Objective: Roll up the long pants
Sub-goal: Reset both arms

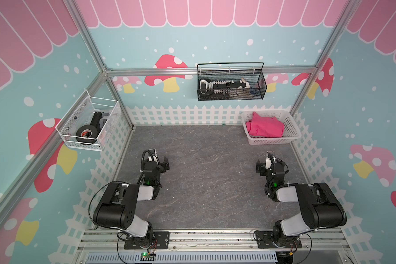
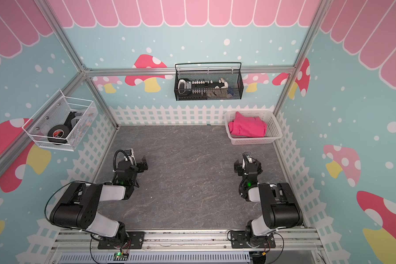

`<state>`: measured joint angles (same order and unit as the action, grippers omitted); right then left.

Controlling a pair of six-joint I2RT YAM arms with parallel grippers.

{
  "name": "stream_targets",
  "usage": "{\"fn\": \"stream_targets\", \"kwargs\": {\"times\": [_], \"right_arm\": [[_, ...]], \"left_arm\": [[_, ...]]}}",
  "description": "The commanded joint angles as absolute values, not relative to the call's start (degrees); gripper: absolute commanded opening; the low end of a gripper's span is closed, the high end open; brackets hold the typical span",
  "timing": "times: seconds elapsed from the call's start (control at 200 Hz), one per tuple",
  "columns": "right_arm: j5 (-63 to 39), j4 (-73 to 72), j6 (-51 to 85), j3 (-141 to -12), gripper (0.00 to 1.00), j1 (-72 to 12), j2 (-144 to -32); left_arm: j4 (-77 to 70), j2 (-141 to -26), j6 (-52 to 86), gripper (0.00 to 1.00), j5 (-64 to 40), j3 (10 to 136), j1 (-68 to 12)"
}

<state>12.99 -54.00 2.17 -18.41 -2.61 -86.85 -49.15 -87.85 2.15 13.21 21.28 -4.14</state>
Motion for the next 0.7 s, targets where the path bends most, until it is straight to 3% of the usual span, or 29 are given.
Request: {"fn": "stream_targets", "kwargs": {"times": [0.0, 0.235, 0.39, 0.695], "right_arm": [[12.65, -54.78, 1.66, -19.34, 0.99, -2.27, -87.09], [5.82, -64.14, -1.25, -14.16, 0.99, -2.29, -86.75], [18.07, -55.45, 3.99, -18.89, 0.99, -2.28, -86.97], [16.26, -54.80, 3.16, -19.33, 0.99, -2.27, -87.17]], "left_arm": [[-50.63, -87.80, 1.50, 0.99, 12.47, 22.31, -3.78], [-50.63, -87.78, 1.49, 0.99, 12.48, 22.32, -3.71], [-50.63, -87.80, 1.49, 0.99, 12.43, 22.32, -3.73], [-50.63, -87.78, 1.50, 0.99, 12.48, 22.31, -3.63]]}}
